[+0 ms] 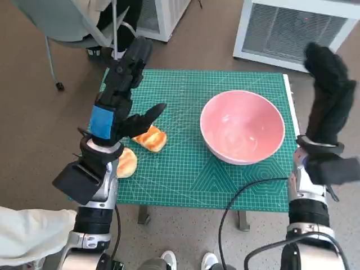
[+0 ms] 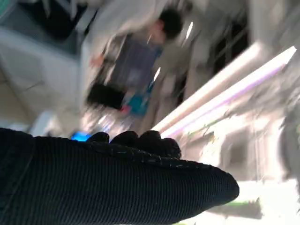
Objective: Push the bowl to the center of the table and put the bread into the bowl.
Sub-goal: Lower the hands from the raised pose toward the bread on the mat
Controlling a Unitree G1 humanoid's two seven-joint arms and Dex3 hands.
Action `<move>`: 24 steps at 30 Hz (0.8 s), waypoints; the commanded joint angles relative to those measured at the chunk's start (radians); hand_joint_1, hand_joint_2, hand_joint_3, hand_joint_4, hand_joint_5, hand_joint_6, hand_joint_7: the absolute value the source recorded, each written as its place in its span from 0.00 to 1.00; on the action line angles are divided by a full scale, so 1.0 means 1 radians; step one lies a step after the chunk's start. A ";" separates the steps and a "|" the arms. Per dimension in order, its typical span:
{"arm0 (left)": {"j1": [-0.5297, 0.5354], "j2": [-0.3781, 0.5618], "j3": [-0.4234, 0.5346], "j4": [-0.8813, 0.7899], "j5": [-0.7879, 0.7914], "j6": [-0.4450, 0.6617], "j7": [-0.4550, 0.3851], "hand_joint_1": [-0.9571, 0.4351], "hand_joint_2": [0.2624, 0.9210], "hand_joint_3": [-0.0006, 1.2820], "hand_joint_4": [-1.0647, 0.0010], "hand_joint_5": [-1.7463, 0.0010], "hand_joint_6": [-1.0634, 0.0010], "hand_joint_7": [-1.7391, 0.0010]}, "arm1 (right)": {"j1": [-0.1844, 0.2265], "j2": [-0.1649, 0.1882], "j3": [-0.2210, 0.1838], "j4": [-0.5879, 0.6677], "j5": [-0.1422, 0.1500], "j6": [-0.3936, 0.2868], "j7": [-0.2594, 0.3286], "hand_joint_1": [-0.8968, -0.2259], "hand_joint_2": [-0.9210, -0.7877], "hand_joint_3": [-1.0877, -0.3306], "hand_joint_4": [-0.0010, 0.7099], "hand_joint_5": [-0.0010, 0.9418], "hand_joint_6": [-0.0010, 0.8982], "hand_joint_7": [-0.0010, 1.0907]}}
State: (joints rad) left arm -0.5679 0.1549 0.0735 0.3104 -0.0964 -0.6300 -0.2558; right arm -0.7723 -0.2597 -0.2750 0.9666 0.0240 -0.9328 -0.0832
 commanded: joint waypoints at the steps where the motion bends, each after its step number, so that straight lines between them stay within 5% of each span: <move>1: -0.008 0.001 0.000 0.003 -0.010 -0.002 -0.003 0.37 1.00 0.21 0.73 1.00 0.75 0.89 | -0.005 -0.021 -0.015 0.117 -0.009 0.028 -0.059 0.59 0.00 0.35 0.51 0.01 0.00 0.70; 11: -0.003 0.001 0.001 0.002 -0.005 -0.002 0.001 0.37 1.00 0.21 0.72 1.00 0.75 0.89 | -0.006 -0.037 -0.036 0.264 0.029 0.123 -0.038 0.62 0.00 0.34 0.42 0.00 0.00 0.62; 24: -0.001 0.004 0.004 0.000 -0.004 -0.001 0.003 0.37 1.00 0.22 0.72 1.00 0.75 0.90 | -0.003 0.020 -0.059 0.325 0.075 0.279 -0.001 0.68 0.00 0.31 0.39 0.00 0.00 0.60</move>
State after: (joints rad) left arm -0.5678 0.1551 0.0756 0.3104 -0.0965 -0.6299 -0.2551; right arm -0.7894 -0.2637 -0.3274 1.2662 0.0874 -0.7019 -0.0915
